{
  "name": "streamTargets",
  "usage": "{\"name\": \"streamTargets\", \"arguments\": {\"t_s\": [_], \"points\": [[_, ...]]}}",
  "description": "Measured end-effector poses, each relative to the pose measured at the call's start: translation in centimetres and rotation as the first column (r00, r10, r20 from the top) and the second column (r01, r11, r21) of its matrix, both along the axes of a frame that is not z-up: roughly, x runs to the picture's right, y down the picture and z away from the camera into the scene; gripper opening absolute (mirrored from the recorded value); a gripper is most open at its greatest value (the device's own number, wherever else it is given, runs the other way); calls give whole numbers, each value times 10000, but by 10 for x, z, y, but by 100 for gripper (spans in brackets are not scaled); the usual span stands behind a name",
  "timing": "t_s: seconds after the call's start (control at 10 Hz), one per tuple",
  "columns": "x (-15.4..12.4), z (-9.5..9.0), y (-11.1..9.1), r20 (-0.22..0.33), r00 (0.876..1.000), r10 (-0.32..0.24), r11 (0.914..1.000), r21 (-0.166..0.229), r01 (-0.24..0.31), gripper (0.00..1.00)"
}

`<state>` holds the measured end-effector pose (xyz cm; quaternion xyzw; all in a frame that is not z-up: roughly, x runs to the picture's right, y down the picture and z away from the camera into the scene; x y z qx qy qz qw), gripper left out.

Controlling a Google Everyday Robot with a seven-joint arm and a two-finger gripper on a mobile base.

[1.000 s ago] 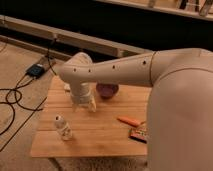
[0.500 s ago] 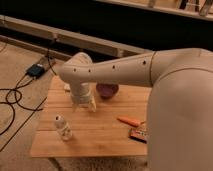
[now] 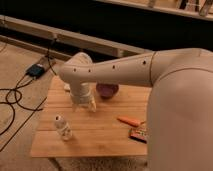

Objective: Place the pepper in the ceramic bowl

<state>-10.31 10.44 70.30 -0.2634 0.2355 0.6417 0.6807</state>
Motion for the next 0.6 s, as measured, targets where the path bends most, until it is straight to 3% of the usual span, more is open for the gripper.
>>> {"name": "streamTargets", "arguments": {"t_s": [0.2,0.3,0.4,0.5,0.6], "points": [[6,1,2,13,9994,-339,9994,-74,339,65],[17,2,5,73,9953,-970,9950,-212,972,65],[32,3,9,182,9842,-1762,9833,-426,1769,65],[48,4,12,288,9675,-2512,9656,-626,2525,65],[76,5,15,426,9284,-3692,9238,-922,3716,65]]}}
